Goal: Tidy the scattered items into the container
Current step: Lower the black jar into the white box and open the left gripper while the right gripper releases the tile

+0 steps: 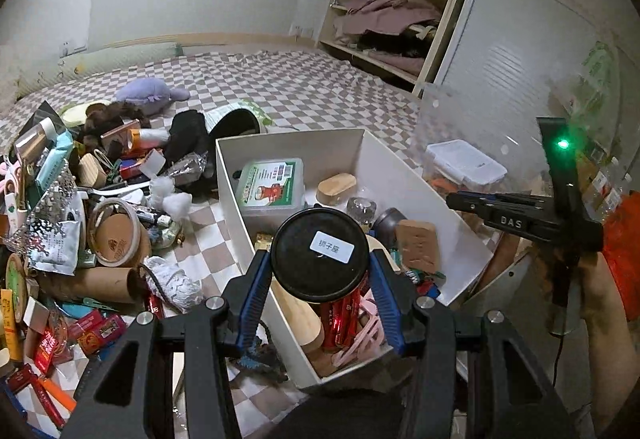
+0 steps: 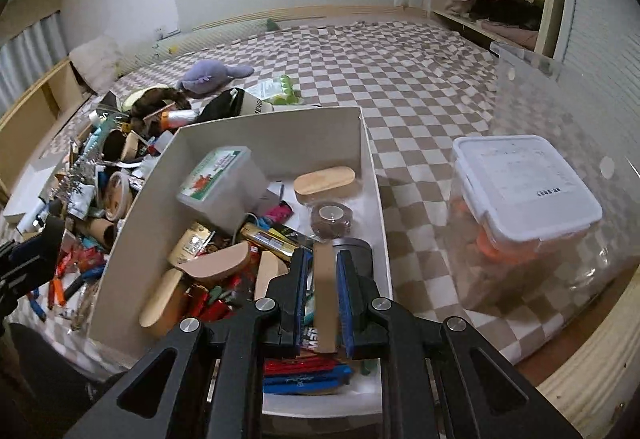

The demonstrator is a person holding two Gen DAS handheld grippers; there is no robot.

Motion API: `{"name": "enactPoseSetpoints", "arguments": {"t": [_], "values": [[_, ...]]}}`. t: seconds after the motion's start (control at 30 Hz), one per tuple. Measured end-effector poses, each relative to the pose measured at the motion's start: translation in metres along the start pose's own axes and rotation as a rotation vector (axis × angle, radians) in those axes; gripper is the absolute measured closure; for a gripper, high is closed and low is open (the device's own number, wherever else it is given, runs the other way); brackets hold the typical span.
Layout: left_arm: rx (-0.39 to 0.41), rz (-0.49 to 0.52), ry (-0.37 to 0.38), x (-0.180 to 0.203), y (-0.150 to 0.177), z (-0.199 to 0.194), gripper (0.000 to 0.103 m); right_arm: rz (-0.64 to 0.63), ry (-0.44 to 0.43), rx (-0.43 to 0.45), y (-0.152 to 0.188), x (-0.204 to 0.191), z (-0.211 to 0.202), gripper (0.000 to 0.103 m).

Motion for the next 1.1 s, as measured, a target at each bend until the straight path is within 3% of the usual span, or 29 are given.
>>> {"name": "enactPoseSetpoints", "arguments": {"t": [0.27, 0.53, 0.97, 1.0, 1.03, 1.1], "values": [[-0.045, 0.005, 0.007, 0.005, 0.003, 0.024, 0.054, -0.044, -0.037, -0.010, 0.009, -0.015, 0.002, 0.088], [-0.106, 0.041, 0.012, 0.020, 0.011, 0.051, 0.054, -0.029, -0.108, -0.036, 0.022, -0.029, 0.009, 0.088], [-0.175, 0.086, 0.005, 0.032, 0.026, 0.077, 0.054, -0.002, -0.149, -0.062, 0.044, -0.029, 0.018, 0.088], [-0.174, 0.085, 0.002, 0.032, 0.028, 0.078, 0.051, 0.000, -0.150, -0.061, 0.044, -0.029, 0.018, 0.088], [-0.171, 0.083, -0.005, 0.031, 0.028, 0.077, 0.039, 0.002, -0.150, -0.060, 0.044, -0.029, 0.017, 0.088], [-0.158, 0.077, -0.017, 0.030, 0.027, 0.074, 0.026, 0.009, -0.150, -0.060, 0.045, -0.029, 0.017, 0.088]]}}
Point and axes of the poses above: each gripper's, at about its wrist camera, not at the fingertips, and z roughly the way its jaws point, x to its right, y to its underside, the point moved 7 cm from there along z, roughly the way its jaws point, and after that the axes turned 5 degrees about z, right-handed, at the moved point
